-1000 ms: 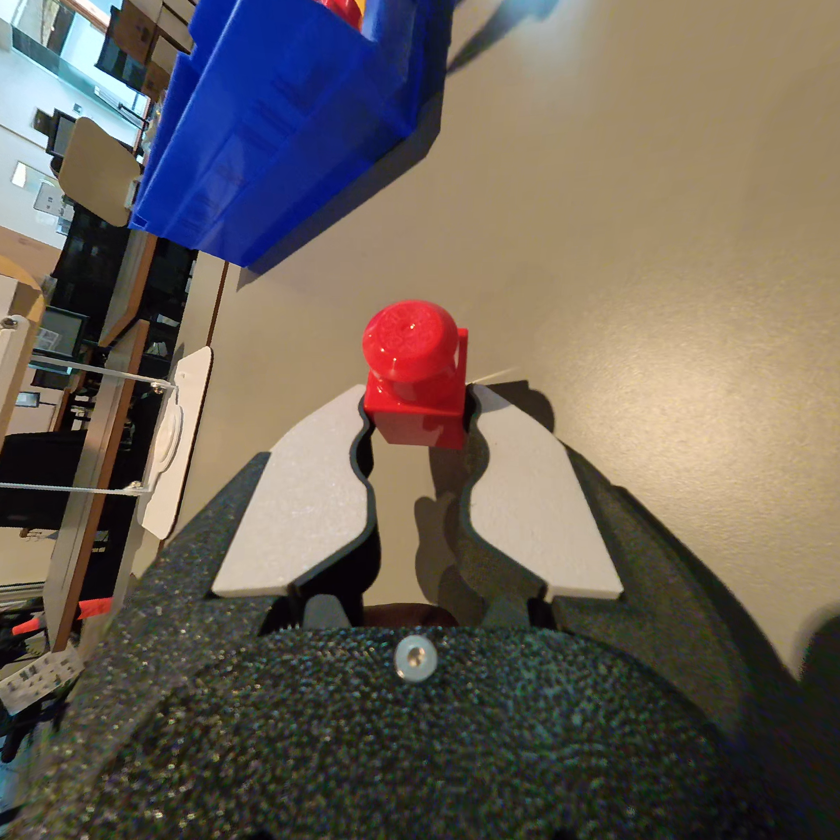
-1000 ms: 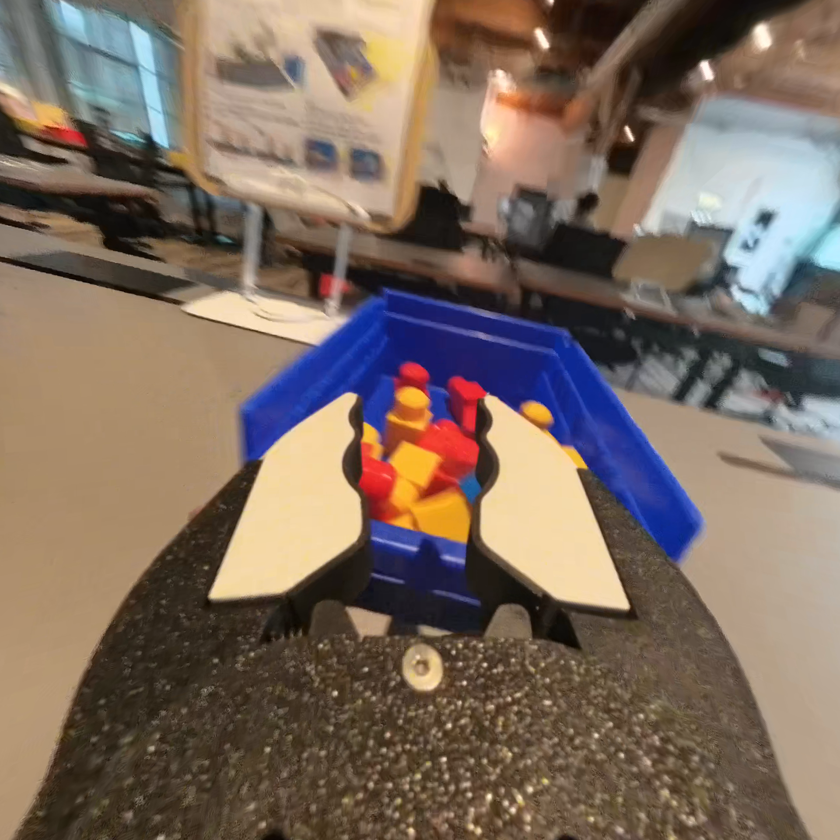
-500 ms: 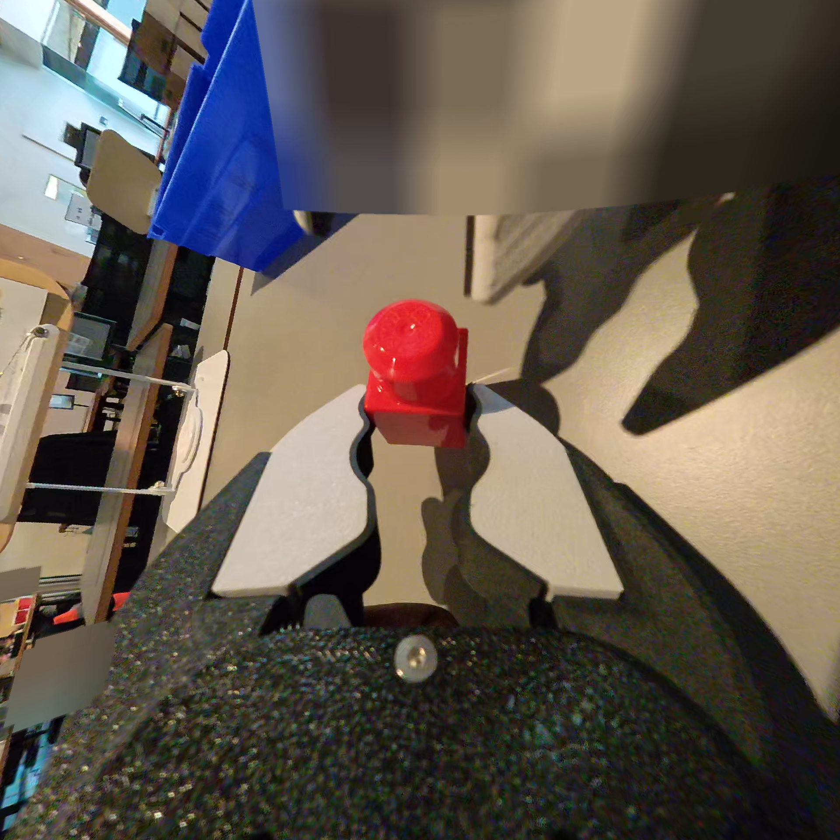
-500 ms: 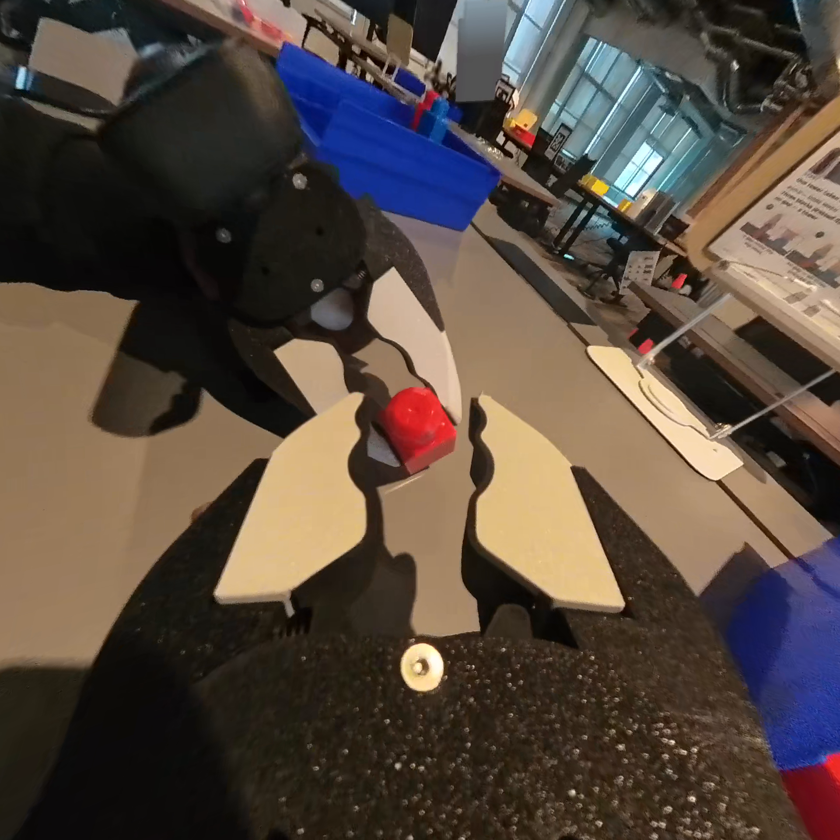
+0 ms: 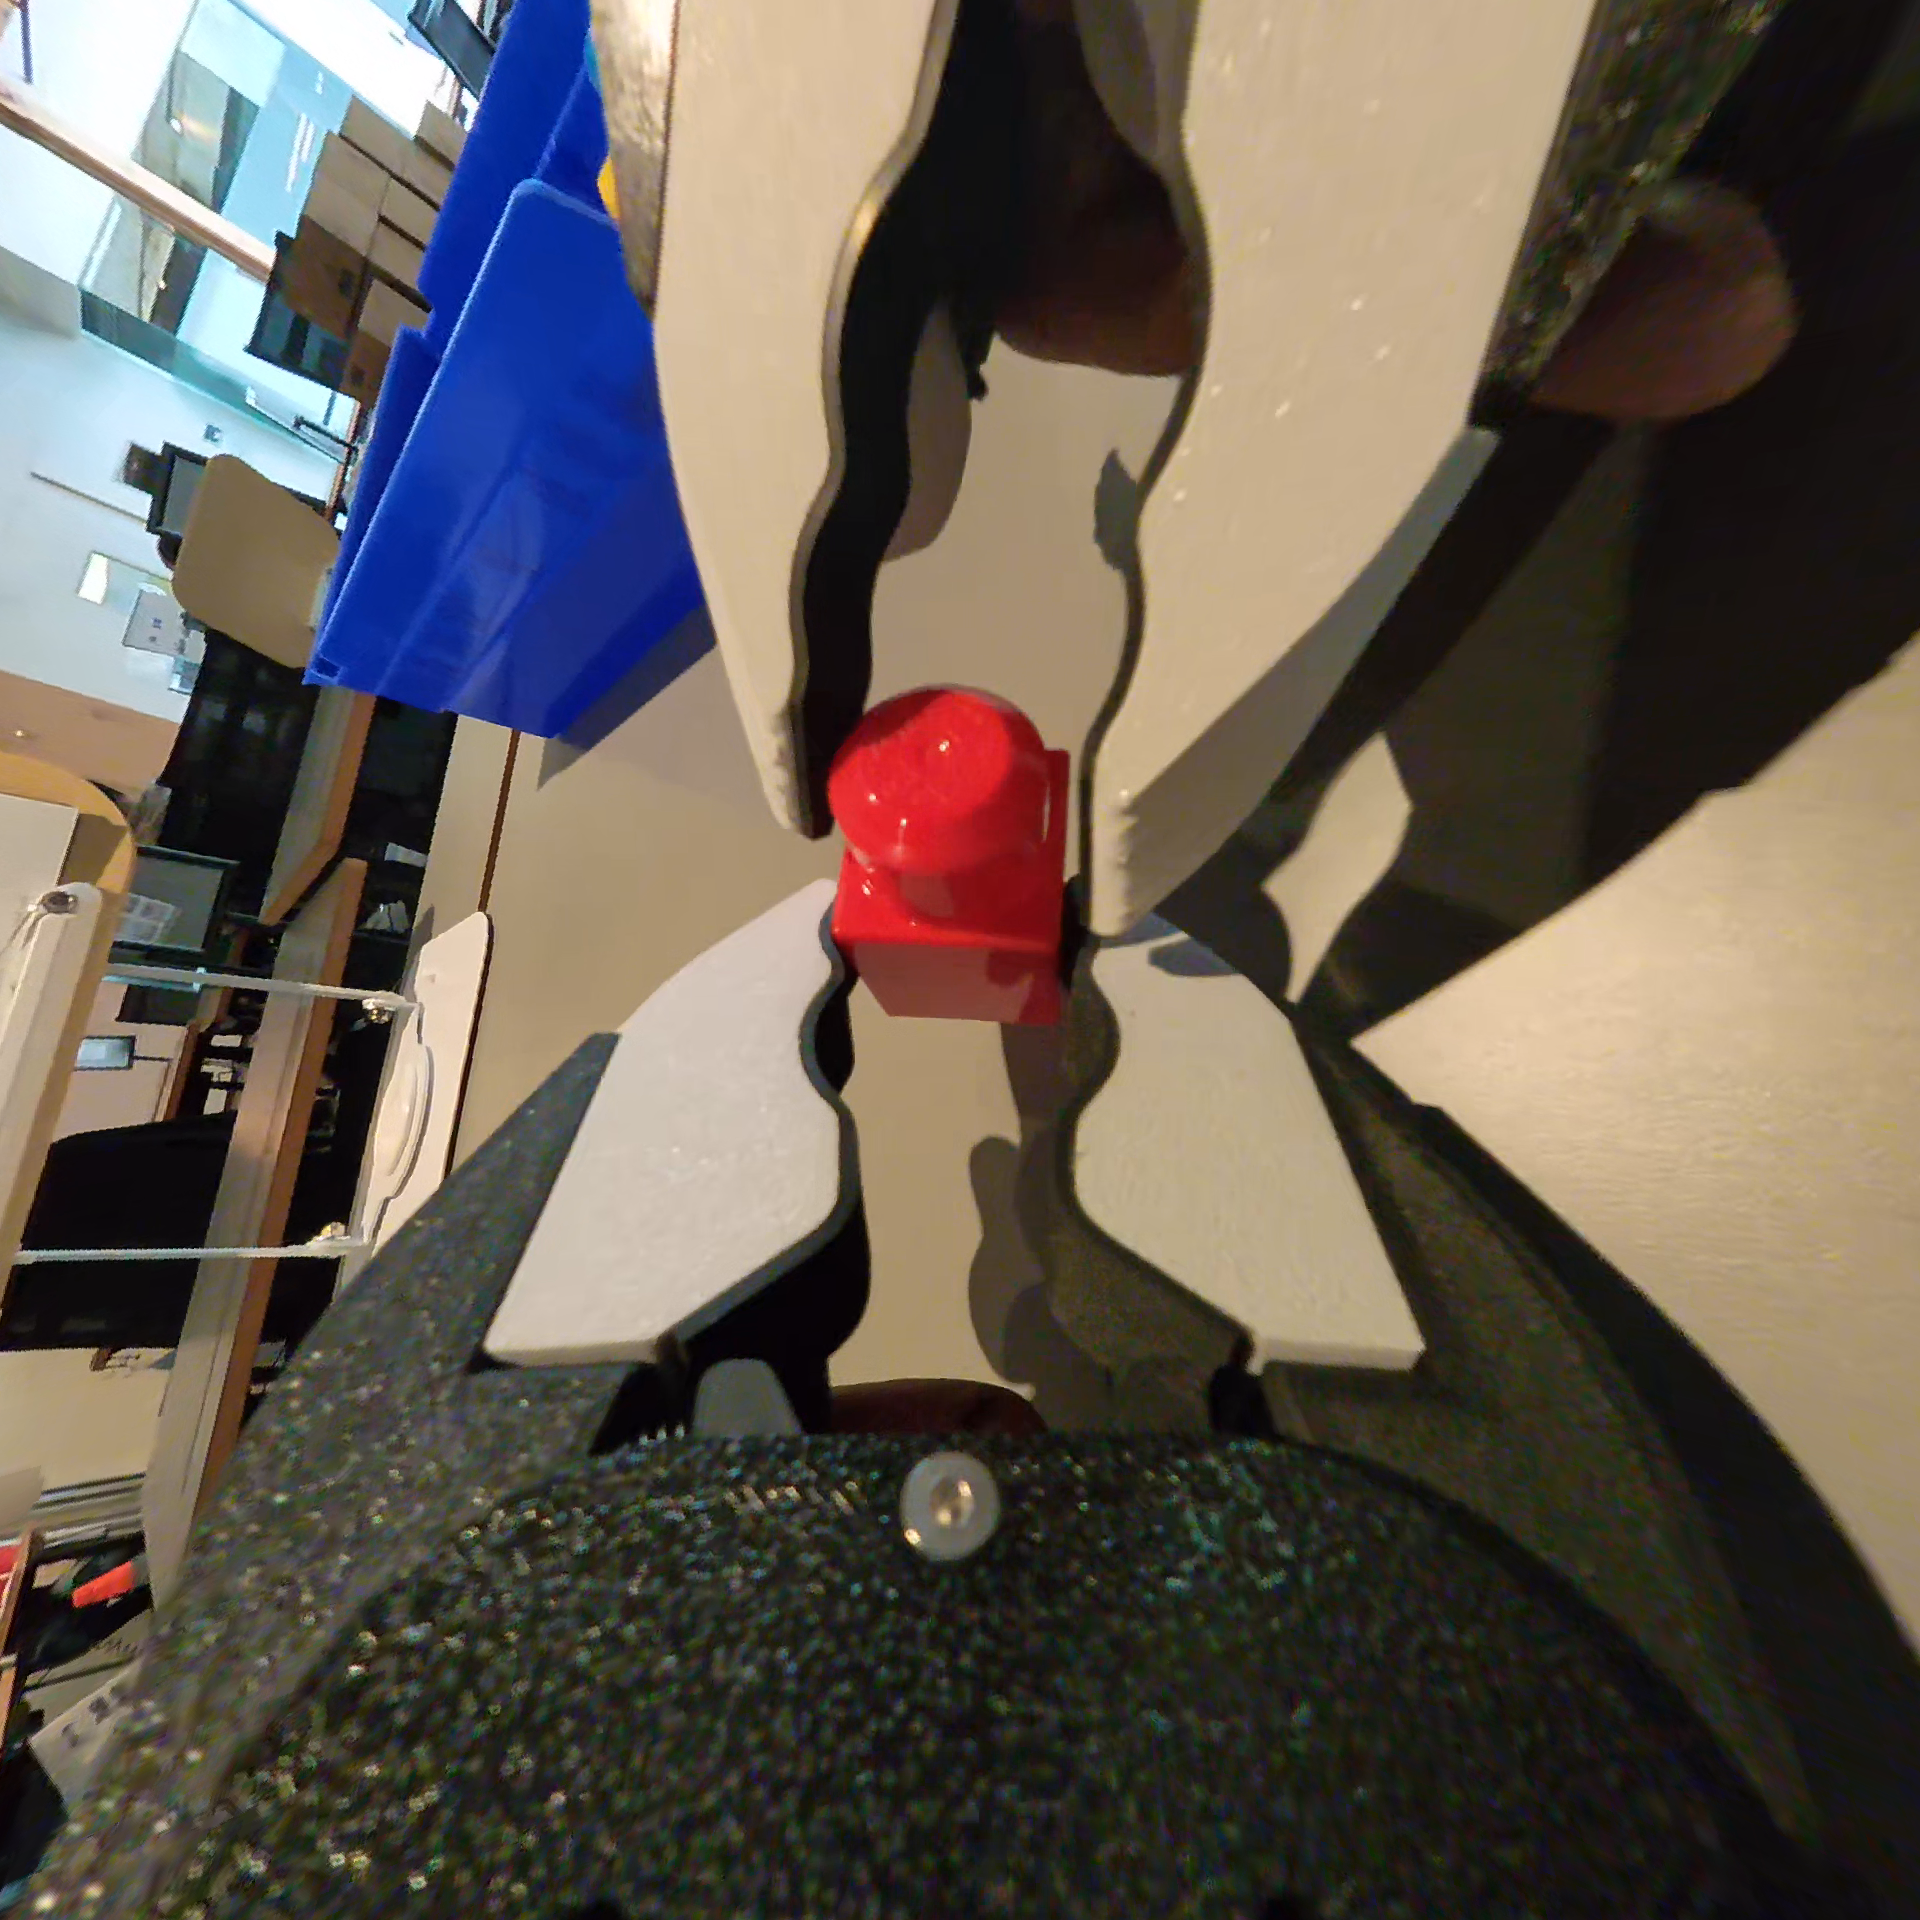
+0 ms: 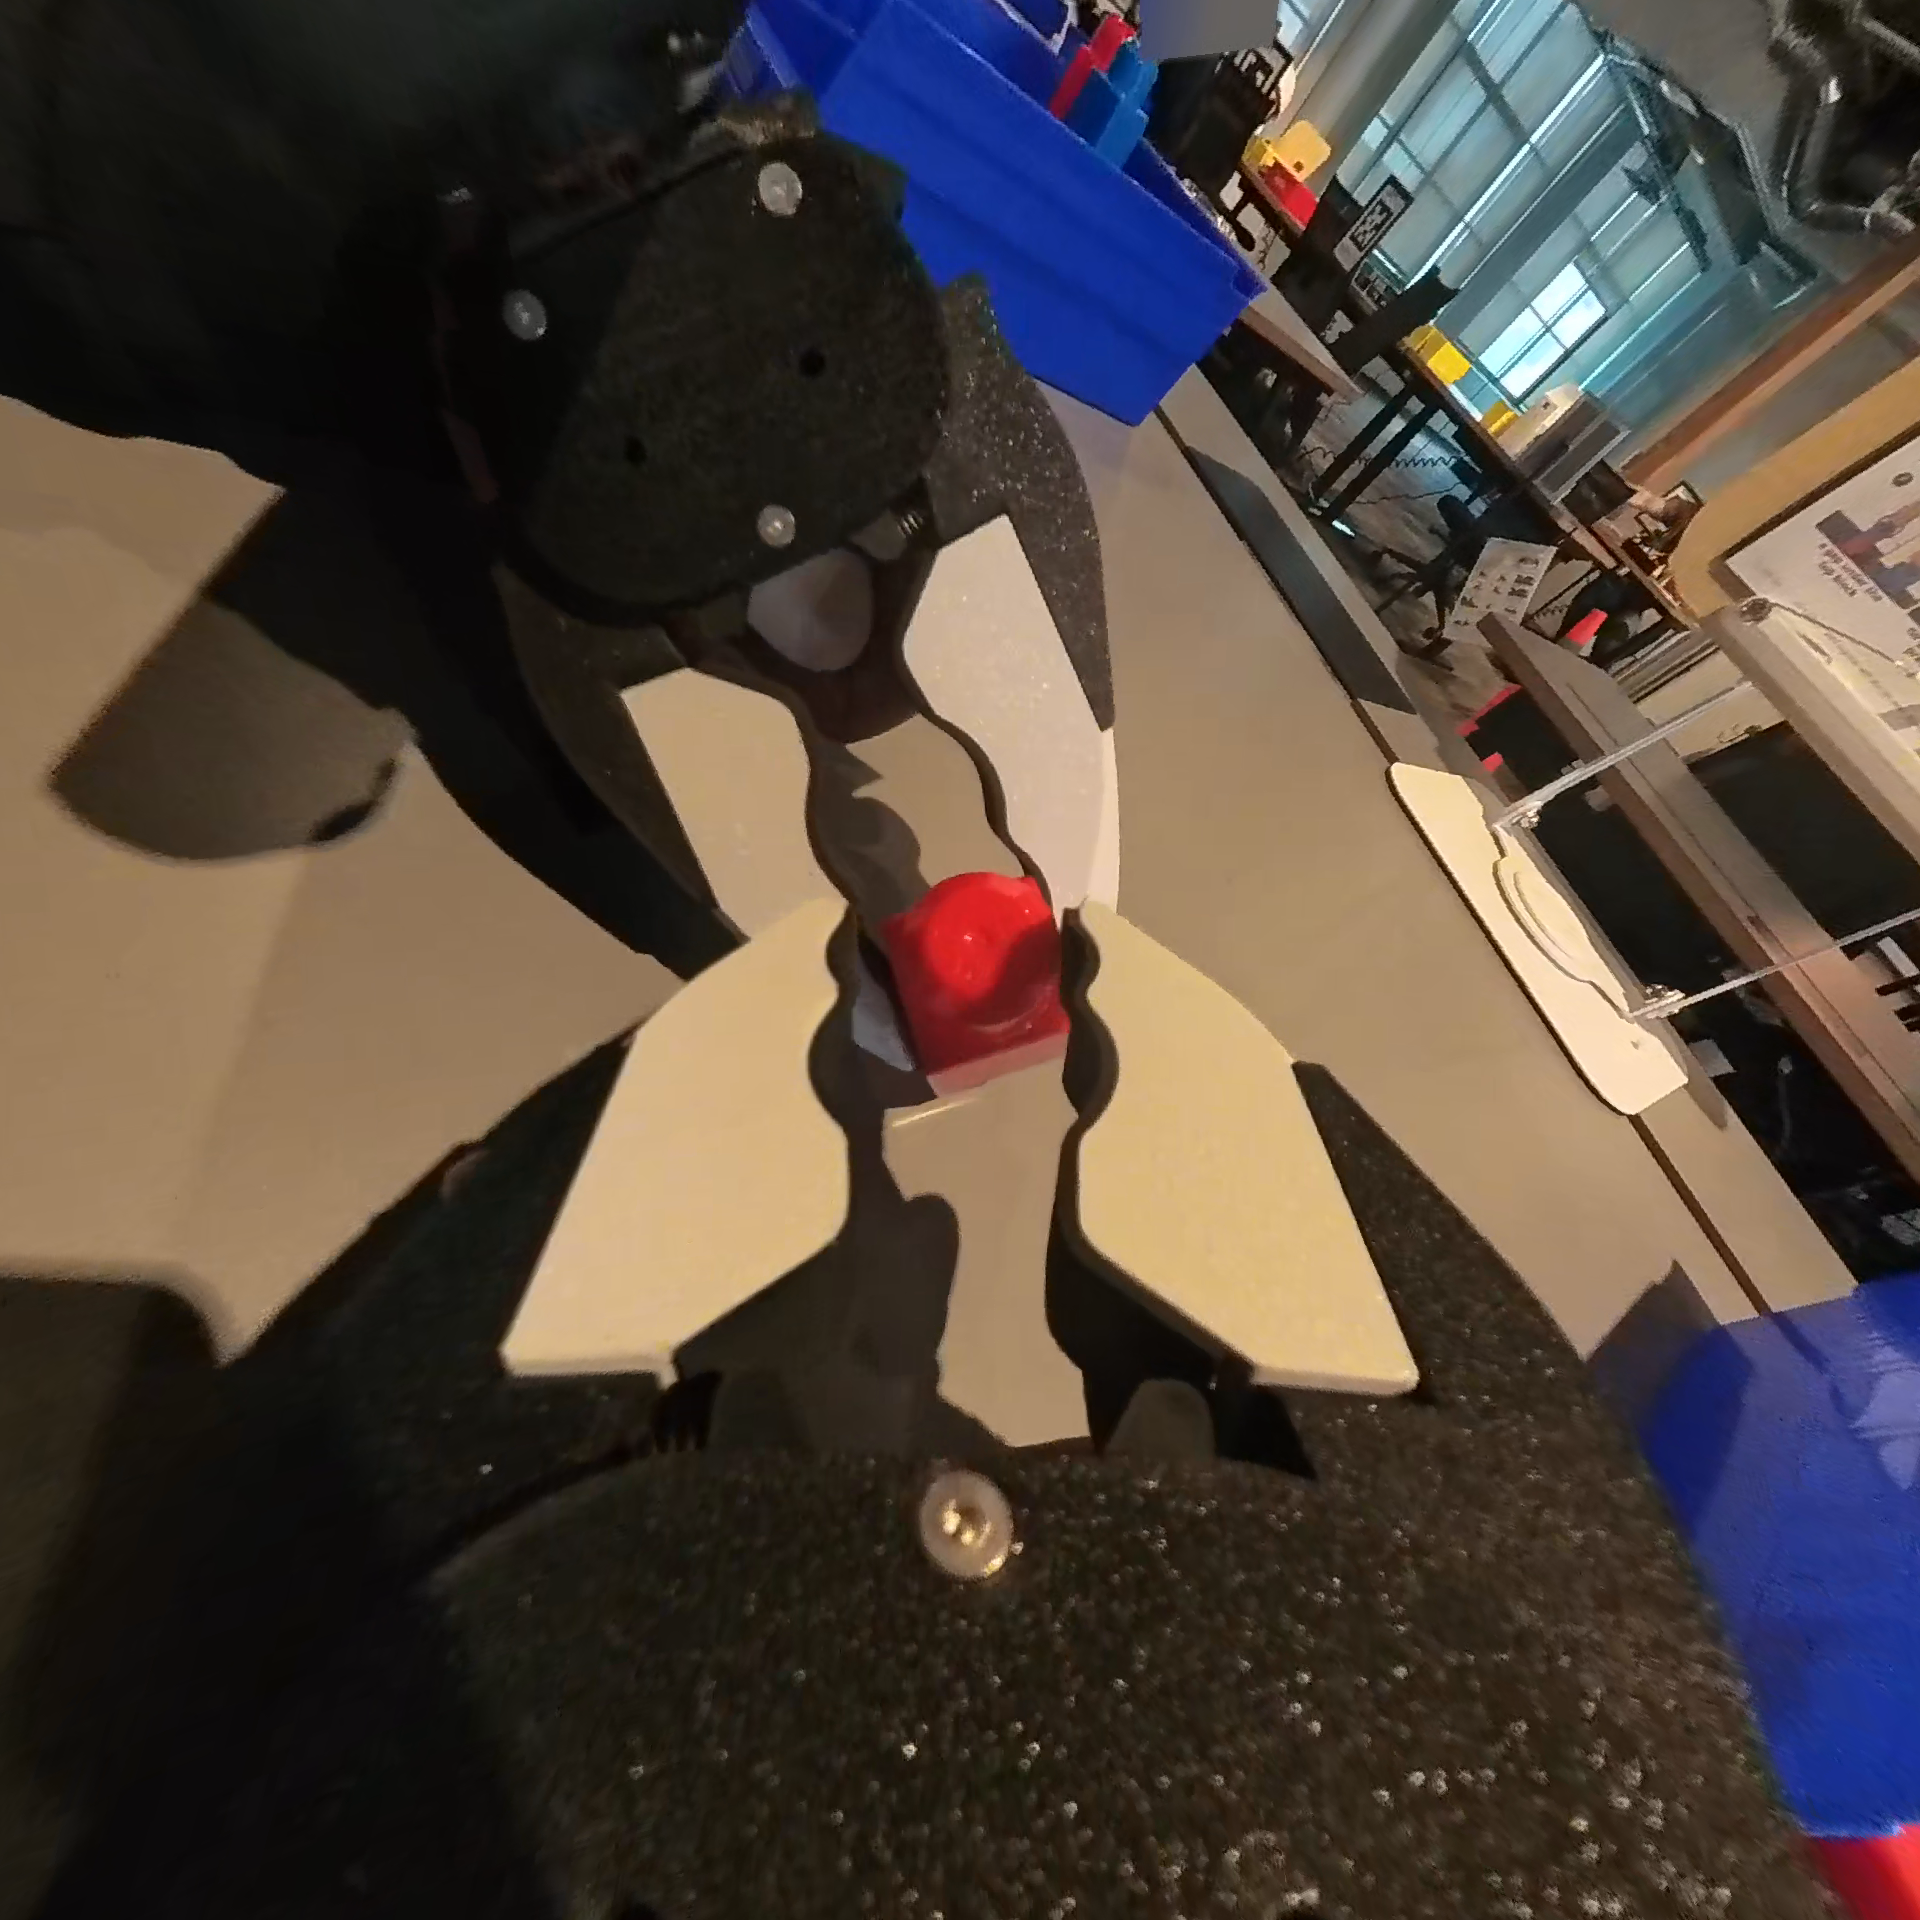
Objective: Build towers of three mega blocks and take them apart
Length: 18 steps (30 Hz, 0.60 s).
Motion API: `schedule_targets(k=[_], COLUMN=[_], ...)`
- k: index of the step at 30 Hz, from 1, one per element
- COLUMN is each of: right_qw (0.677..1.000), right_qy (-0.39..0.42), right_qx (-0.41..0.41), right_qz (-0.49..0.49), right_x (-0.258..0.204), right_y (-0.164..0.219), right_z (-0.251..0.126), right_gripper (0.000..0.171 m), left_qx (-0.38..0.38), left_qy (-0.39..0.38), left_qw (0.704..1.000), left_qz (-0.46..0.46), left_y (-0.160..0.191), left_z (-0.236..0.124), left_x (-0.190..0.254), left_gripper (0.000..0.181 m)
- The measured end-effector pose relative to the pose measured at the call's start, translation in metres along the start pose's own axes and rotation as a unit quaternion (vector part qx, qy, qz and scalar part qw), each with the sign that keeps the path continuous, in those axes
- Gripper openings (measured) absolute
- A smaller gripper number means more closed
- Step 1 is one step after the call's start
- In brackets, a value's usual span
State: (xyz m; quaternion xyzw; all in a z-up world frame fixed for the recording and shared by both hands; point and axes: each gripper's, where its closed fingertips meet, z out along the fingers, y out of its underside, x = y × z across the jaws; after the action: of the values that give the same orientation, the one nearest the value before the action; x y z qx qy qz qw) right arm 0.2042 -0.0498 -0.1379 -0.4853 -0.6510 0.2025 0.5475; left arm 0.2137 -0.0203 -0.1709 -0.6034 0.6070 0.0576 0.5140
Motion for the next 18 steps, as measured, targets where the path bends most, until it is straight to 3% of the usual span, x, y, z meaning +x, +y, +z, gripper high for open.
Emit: schedule_targets(k=[18], right_qw=[1.0], right_qy=[0.003], right_qx=[-0.011], right_qz=[0.005], right_x=[0.0028], right_y=[0.0023], right_z=[-0.0022], right_gripper=[0.03], left_qx=[0.017], left_qy=[-0.008], left_qw=[1.0], left_qz=[0.0], left_y=[-0.0044], left_z=[0.0003], left_x=[-0.0004], left_gripper=[0.041])
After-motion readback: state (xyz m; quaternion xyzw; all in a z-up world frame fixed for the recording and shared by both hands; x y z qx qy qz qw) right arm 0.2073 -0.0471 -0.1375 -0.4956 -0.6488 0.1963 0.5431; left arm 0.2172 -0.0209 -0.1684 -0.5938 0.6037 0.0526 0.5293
